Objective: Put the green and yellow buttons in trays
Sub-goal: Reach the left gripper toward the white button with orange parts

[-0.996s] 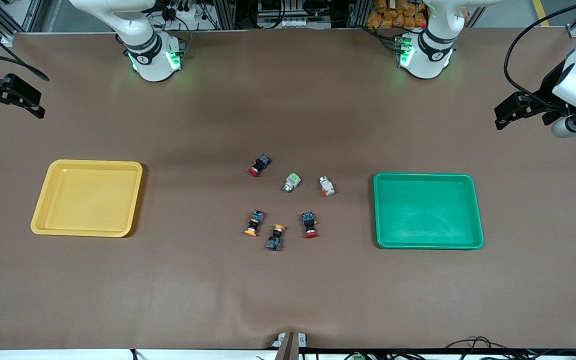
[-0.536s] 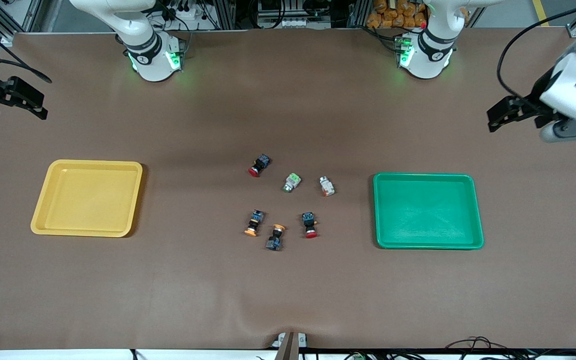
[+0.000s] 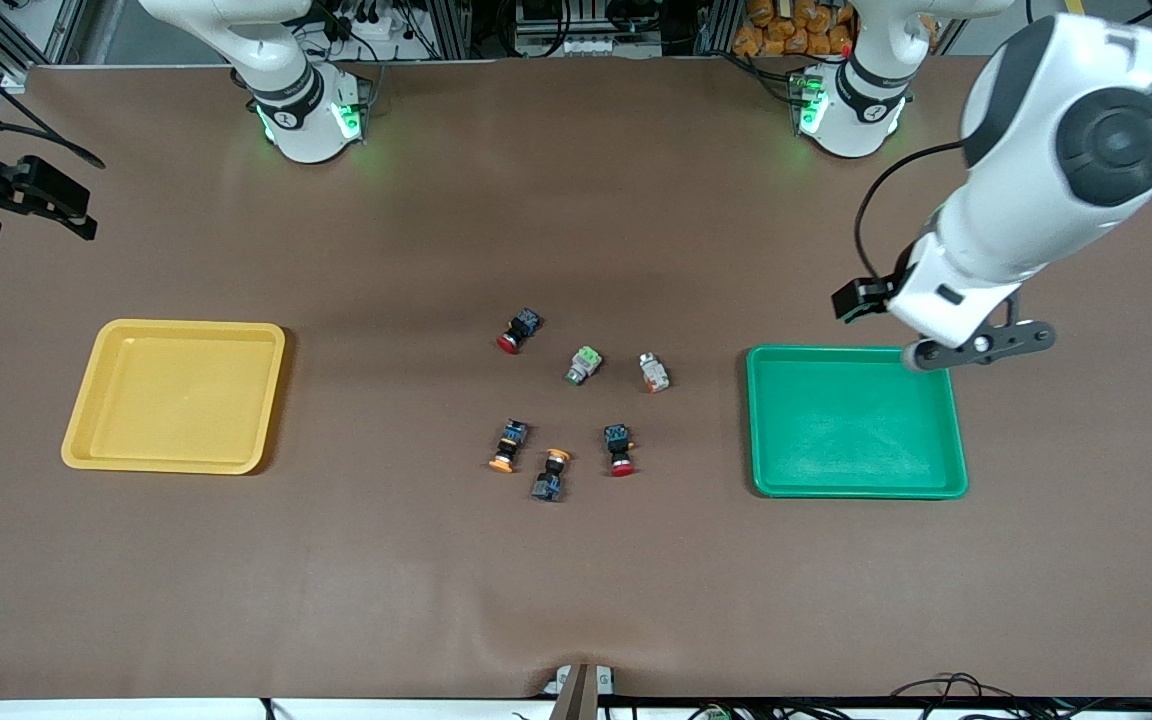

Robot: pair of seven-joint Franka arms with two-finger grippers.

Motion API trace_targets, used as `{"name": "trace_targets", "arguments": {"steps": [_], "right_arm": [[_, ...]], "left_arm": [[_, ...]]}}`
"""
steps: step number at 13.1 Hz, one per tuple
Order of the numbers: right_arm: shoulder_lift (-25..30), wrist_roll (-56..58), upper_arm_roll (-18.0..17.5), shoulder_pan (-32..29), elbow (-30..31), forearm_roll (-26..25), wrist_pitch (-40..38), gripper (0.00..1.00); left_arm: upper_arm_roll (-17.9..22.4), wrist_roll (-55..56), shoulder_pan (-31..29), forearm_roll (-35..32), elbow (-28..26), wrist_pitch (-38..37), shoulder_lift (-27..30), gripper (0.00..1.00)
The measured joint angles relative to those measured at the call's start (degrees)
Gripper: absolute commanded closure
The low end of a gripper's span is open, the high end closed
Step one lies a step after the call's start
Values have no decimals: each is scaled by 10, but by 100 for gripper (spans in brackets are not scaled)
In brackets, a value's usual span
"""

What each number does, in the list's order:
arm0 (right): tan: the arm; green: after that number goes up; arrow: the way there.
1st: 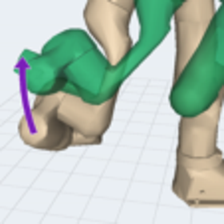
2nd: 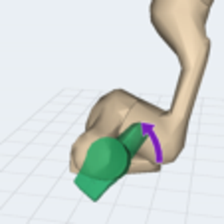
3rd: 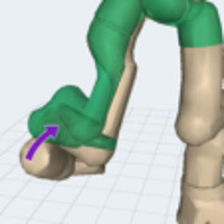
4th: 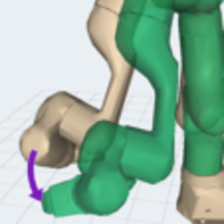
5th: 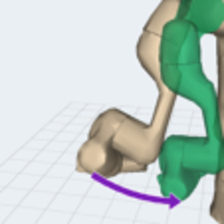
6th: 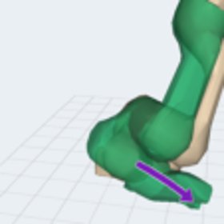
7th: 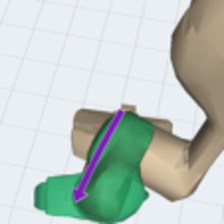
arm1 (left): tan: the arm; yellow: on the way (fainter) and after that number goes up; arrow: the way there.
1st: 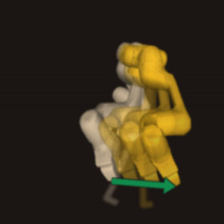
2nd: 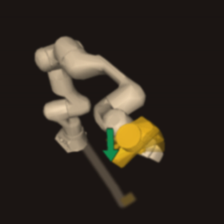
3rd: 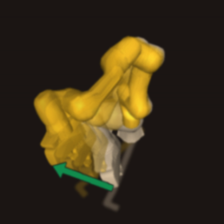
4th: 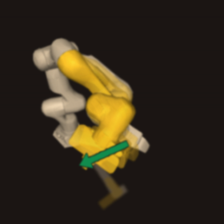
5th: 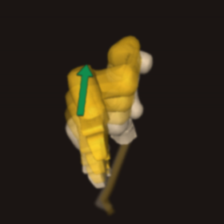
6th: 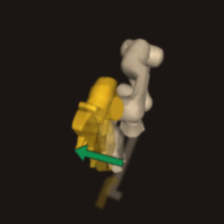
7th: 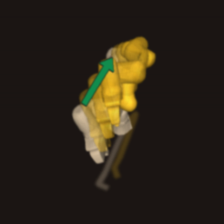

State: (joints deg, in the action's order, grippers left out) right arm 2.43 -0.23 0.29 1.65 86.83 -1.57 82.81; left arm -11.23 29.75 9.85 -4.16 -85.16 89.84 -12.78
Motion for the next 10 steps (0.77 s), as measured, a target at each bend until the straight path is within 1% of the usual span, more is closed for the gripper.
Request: {"name": "trace_targets", "arguments": {"steps": [4,7,10], "right_arm": [[-5,0,0,0,0,0,0,0],[-6,0,0,0,0,0,-2,0],[-7,0,0,0,0,0,-2,0]], "left_arm": [[0,70,41,-13,2,12,-20,0],[0,145,82,-17,2,57,-61,0],[0,199,114,-59,8,88,-110,0]]}}
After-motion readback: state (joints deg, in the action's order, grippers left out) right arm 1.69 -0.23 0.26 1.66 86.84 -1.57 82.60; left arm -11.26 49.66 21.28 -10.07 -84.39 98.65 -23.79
